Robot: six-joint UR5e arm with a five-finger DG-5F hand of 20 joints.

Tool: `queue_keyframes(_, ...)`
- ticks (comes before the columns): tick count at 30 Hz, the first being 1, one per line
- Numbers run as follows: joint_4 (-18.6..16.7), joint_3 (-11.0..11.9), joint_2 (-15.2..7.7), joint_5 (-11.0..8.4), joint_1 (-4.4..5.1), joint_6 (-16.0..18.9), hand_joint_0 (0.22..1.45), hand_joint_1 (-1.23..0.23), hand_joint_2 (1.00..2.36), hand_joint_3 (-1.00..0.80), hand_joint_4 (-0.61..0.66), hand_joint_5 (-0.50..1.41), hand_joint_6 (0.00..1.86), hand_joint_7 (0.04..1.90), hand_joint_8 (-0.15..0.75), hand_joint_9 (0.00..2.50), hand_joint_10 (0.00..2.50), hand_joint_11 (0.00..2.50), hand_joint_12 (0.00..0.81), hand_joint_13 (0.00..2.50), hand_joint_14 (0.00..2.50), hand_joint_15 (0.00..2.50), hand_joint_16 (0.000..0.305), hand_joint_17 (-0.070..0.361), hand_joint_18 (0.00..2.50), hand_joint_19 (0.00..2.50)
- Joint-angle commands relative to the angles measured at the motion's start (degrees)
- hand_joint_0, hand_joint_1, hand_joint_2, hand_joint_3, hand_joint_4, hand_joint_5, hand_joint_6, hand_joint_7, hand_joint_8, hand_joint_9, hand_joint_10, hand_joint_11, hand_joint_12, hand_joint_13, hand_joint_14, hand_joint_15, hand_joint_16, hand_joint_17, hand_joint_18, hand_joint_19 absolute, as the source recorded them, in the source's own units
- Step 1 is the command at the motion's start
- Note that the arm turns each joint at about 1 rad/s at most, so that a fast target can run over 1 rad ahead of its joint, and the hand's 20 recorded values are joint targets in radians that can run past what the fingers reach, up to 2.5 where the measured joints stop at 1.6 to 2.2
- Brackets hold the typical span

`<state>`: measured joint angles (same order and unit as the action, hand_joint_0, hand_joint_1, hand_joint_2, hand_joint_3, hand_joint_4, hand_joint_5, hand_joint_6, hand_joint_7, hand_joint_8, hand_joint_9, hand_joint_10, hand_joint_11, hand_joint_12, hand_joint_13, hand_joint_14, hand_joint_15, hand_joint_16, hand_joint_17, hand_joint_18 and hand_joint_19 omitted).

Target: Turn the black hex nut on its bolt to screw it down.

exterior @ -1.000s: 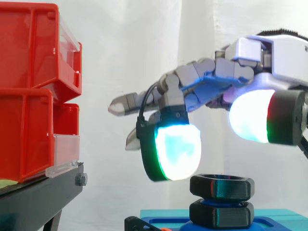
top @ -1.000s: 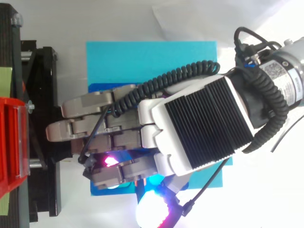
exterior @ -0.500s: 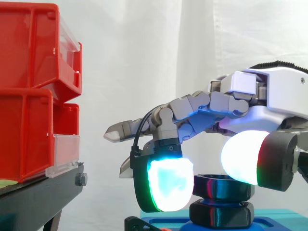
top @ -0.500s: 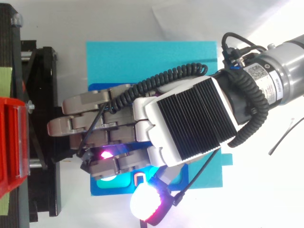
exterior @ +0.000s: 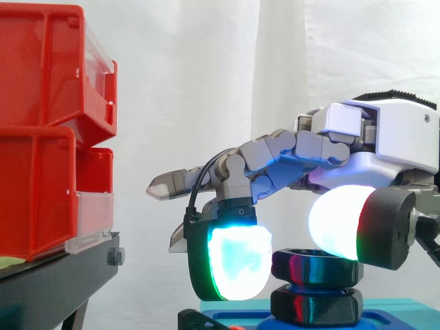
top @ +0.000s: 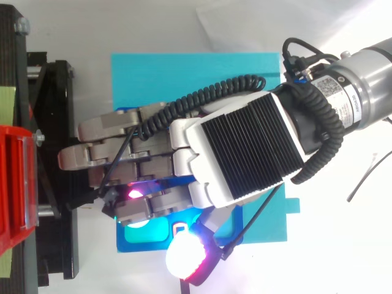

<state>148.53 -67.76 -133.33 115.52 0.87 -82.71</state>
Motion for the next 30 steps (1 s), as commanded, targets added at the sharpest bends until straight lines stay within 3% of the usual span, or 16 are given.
queue_keyframes(1, -0.17, 0.00, 0.00, 0.06, -0.25, -0.08, 0.54, -0.29, 1.00, -0.50, 0.26, -0.09, 0.68, 1.10, 0.305, 0.64, 0.01, 0.23, 0.345, 0.27, 0.00, 0.06, 0.048, 0.108, 0.17, 0.18)
queue_keyframes(9, 0.01, 0.00, 0.00, 2.34, -1.31, 0.00, 0.54, -0.29, 1.00, -0.50, 0.25, -0.09, 0.72, 1.06, 0.308, 0.65, 0.01, 0.24, 0.346, 0.27, 0.00, 0.06, 0.048, 0.107, 0.17, 0.19)
queue_keyframes(16, 0.01, 0.00, 0.00, 2.52, -1.48, 0.00, 0.54, -0.30, 1.00, -0.50, 0.25, -0.09, 0.74, 1.05, 0.310, 0.66, 0.01, 0.23, 0.346, 0.27, 0.00, 0.07, 0.048, 0.107, 0.17, 0.18)
queue_keyframes(30, 0.01, 0.00, 0.00, 4.28, -3.07, 0.35, 0.54, -0.30, 1.00, -0.50, 0.25, -0.10, 0.74, 1.04, 0.311, 0.66, 0.01, 0.23, 0.347, 0.28, 0.00, 0.07, 0.048, 0.107, 0.17, 0.19)
